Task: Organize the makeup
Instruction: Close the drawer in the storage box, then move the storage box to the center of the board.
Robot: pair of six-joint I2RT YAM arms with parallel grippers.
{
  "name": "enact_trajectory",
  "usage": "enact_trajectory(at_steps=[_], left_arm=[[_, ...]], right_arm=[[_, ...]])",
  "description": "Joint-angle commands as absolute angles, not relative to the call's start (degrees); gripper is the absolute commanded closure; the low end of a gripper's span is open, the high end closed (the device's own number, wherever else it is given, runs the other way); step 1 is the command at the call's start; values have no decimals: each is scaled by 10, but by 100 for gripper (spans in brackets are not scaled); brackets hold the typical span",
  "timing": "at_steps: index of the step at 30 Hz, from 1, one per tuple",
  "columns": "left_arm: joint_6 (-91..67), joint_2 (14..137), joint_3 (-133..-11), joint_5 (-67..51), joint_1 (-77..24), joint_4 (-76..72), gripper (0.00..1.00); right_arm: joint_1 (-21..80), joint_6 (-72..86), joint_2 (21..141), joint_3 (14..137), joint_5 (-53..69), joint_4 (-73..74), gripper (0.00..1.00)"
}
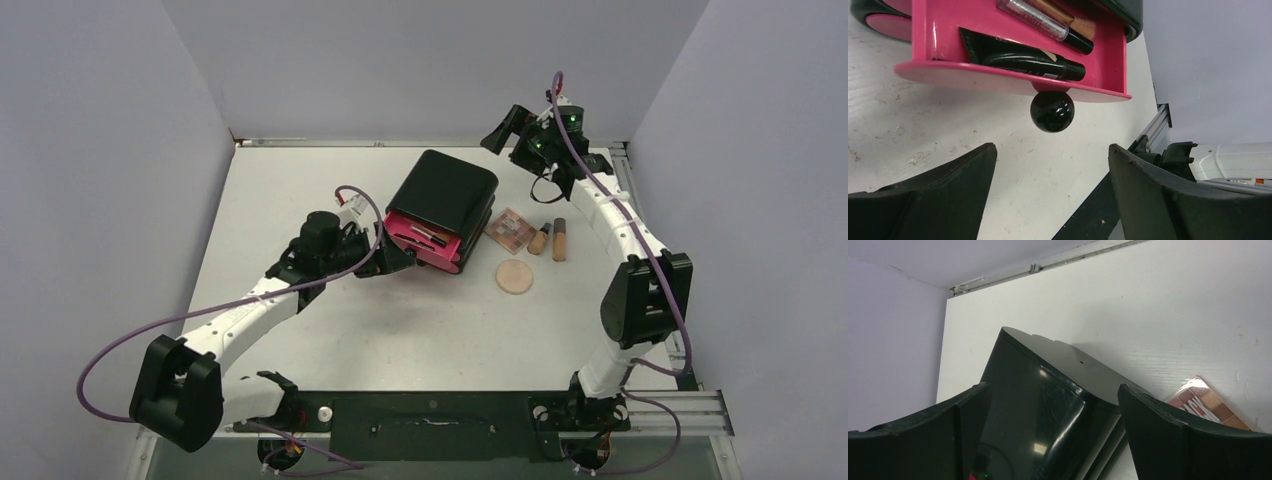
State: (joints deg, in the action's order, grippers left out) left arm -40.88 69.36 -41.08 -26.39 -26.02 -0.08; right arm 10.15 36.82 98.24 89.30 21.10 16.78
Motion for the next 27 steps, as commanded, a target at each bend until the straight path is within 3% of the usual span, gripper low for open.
enact_trajectory(at_steps=[1, 9, 21, 27], left_arm=[[-389, 723, -456, -271, -269, -32, 24], [-391, 768, -480, -274, -272, -58, 43], [-396, 787, -489, -286, -272, -80, 69], [-403, 795, -492, -274, -272, -89, 80]], right_arm=[[98, 389, 1027, 951, 234, 153, 6], [106, 389, 1138, 1041, 308, 181, 13], [124, 350, 1149, 1031, 329, 179, 20], [136, 330, 1144, 1018, 366, 165, 30]])
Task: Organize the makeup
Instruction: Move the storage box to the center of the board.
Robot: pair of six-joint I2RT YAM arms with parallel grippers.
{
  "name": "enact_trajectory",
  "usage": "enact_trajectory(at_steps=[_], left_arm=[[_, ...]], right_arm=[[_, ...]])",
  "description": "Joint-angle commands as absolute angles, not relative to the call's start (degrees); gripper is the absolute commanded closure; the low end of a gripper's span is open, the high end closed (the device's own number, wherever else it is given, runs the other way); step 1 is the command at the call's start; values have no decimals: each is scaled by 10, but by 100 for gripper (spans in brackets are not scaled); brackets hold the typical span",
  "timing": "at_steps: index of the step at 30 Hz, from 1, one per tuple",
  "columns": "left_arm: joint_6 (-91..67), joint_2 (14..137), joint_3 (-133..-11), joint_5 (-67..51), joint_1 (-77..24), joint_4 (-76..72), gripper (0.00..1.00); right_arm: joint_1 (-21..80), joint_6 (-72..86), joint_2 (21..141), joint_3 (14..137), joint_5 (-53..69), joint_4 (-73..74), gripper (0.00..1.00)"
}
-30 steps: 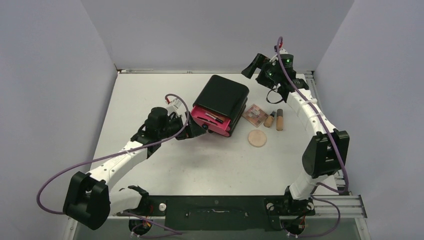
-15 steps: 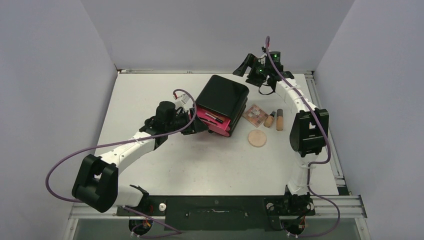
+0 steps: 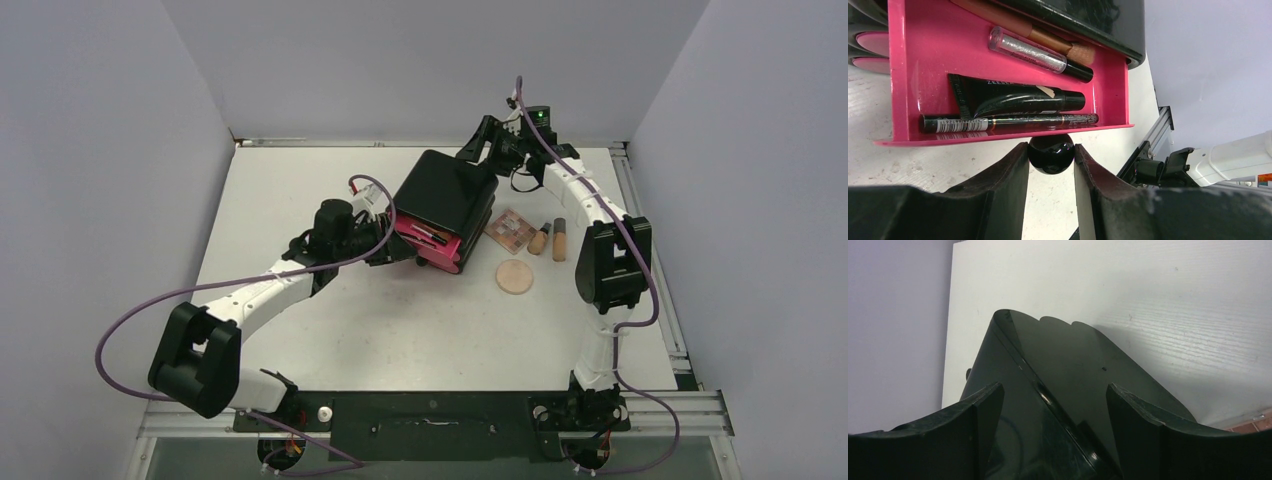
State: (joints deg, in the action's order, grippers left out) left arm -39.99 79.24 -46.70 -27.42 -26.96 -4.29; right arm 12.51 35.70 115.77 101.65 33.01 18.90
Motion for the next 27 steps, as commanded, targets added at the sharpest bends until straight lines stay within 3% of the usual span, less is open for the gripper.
enact_trajectory(at_steps=[1, 16, 27], left_arm=[[-405, 796, -491, -272, -273, -94, 81], [-422, 774, -456, -235, -293, -139, 84], [-447, 657, -373, -133, -312, -120, 82]], right_arm=[[140, 322, 1144, 1020, 367, 172, 32], [207, 245, 1157, 1022, 383, 234, 36], [277, 237, 1184, 1032, 375, 235, 35]])
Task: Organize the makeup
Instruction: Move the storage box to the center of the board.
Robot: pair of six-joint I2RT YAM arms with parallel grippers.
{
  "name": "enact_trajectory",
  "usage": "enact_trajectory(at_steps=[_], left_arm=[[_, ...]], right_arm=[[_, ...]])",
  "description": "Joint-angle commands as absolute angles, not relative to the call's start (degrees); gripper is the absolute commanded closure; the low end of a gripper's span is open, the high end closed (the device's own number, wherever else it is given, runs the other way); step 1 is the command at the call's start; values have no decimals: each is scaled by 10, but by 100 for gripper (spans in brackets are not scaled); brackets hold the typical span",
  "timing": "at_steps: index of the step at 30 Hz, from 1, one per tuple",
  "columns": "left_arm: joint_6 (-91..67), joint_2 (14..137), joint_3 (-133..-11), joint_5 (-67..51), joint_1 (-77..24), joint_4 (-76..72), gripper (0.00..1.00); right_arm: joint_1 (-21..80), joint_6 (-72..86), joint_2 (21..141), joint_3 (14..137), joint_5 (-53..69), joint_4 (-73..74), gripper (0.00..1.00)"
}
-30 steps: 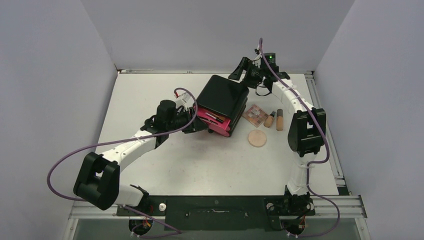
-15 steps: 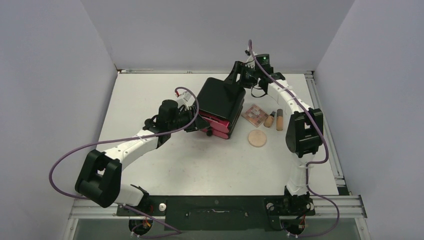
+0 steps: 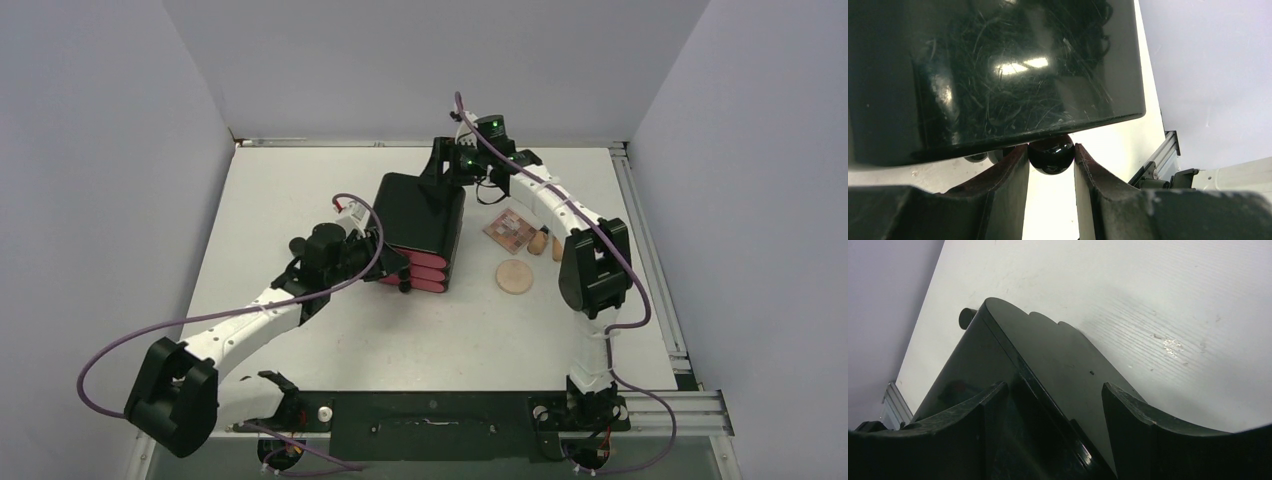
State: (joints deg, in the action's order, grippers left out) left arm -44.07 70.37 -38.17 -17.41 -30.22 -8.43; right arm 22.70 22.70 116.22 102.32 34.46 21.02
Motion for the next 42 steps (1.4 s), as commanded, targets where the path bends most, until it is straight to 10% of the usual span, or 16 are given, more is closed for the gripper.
enact_trajectory(at_steps=[1, 23, 42], left_arm=[[-445, 649, -371, -119, -313, -110, 82], [-370, 586, -385, -100, -307, 39, 22], [-355, 461, -249, -128, -307, 9, 15]], right_arm=[[281, 243, 1186, 1030, 371, 230, 35], [237, 346, 1150, 965, 346, 91, 25], [240, 293, 918, 812, 263, 98, 15]])
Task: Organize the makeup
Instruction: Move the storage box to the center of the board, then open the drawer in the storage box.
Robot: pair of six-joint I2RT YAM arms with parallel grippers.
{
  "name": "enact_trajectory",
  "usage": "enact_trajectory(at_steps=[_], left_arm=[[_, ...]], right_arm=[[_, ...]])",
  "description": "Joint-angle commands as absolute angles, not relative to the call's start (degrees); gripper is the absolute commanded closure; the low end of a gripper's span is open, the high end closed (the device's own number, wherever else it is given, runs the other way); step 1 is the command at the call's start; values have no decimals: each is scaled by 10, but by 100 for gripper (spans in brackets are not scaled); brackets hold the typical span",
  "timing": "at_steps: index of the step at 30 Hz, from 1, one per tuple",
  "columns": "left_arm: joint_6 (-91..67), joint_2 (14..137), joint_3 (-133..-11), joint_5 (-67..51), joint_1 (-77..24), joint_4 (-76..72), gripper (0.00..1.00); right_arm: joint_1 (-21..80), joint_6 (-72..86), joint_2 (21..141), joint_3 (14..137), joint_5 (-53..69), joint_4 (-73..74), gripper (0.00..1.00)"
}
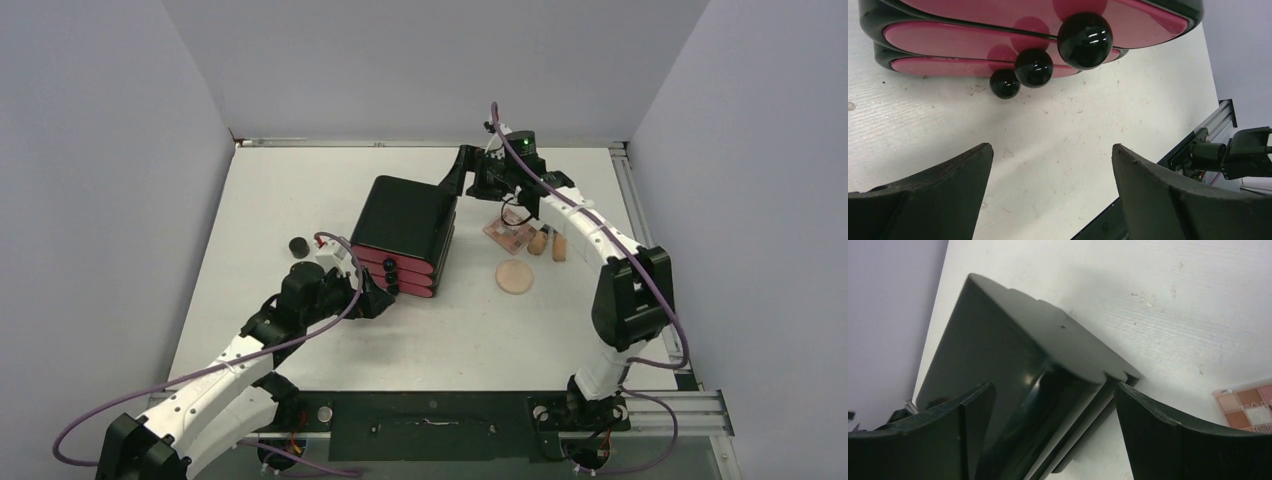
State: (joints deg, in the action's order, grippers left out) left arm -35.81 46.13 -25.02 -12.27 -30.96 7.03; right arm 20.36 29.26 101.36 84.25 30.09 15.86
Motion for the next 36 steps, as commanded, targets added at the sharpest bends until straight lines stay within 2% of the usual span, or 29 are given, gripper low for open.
enact_trajectory(at_steps=[1, 8, 13, 16, 28, 36], left_arm=[[-356, 464, -244, -125, -308, -16, 15], [-367, 507, -229, -131, -308, -122, 20], [-356, 554, -241, -144, -308, -149, 25], [-346, 566, -243, -115, -308, -140, 28], [-331, 629, -259, -110, -308, -164, 52], [-357, 636, -243, -63, -309, -247, 53]], right_arm=[[252, 291, 903, 804, 249, 98, 15], [354, 318, 825, 735, 179, 66, 16], [395, 302, 838, 763, 155, 94, 19], [408, 287, 861, 794, 139, 134, 22], [435, 269, 927, 838, 113, 186, 24], [446, 270, 951, 845, 99, 188, 25]])
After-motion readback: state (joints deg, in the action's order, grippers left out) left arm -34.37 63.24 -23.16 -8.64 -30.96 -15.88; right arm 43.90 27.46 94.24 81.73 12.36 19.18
